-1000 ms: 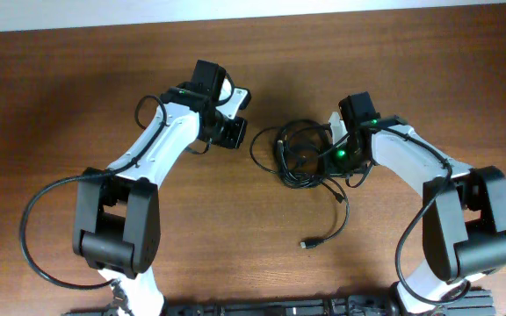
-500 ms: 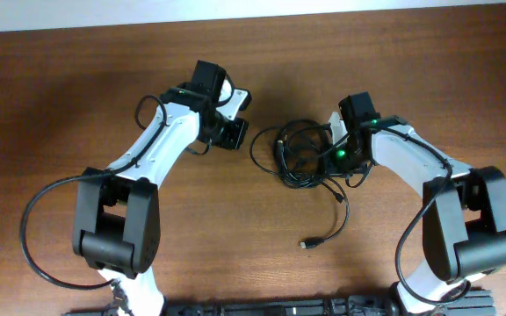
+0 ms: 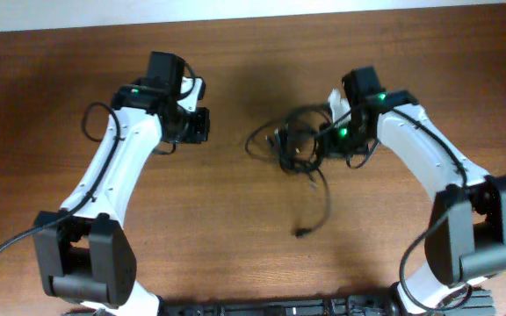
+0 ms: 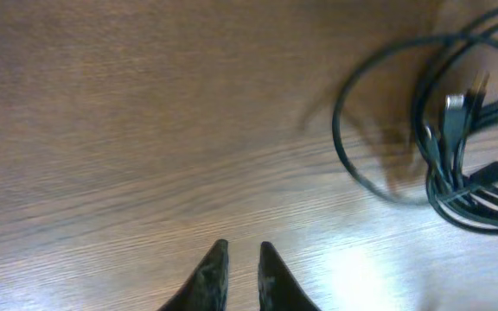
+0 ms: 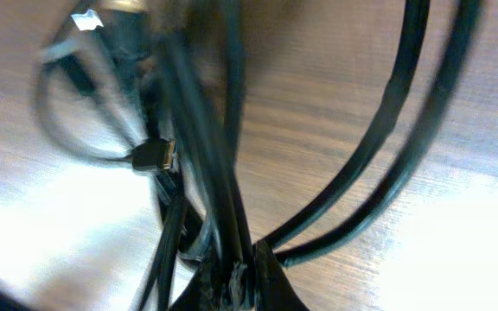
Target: Untangle cables
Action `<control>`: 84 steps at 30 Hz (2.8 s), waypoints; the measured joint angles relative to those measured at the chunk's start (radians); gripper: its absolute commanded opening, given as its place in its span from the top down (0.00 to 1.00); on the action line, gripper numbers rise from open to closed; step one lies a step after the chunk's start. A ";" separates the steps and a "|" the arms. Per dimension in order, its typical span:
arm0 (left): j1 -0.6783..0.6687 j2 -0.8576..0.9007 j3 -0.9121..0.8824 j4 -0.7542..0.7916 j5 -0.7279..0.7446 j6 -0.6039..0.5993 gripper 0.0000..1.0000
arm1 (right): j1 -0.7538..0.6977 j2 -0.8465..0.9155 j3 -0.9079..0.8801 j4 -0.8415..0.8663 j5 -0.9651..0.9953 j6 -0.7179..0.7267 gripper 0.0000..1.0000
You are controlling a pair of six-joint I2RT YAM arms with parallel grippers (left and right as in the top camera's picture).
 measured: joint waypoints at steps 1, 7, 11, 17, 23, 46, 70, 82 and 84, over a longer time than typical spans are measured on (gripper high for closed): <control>0.010 0.000 0.000 0.000 0.034 -0.004 1.00 | 0.000 -0.010 0.034 -0.009 -0.008 0.000 0.96; -0.012 0.000 0.000 0.050 0.235 -0.026 0.97 | 0.000 -0.060 0.146 -0.030 -0.074 0.000 0.96; -0.045 0.000 0.000 0.070 0.300 -0.031 0.99 | 0.000 -0.060 0.164 -0.031 -0.119 0.001 0.96; -0.071 0.000 0.000 0.111 0.413 -0.016 1.00 | 0.000 -0.061 0.179 -0.011 -0.138 0.002 0.96; -0.071 0.000 0.000 0.140 0.536 0.072 0.99 | 0.000 -0.061 0.181 0.013 -0.142 0.009 0.96; -0.213 0.000 0.000 0.191 0.494 0.195 0.49 | 0.000 -0.061 0.185 0.143 -0.337 0.076 0.96; -0.217 0.000 0.000 0.127 0.131 0.205 1.00 | 0.000 -0.061 0.193 -0.215 0.351 0.090 0.96; -0.068 0.000 0.000 0.074 0.131 0.205 1.00 | -0.039 -0.061 0.067 -0.237 0.645 0.091 0.96; -0.033 0.000 0.000 0.072 0.130 0.205 1.00 | -0.081 -0.061 0.062 -0.237 0.656 0.095 0.96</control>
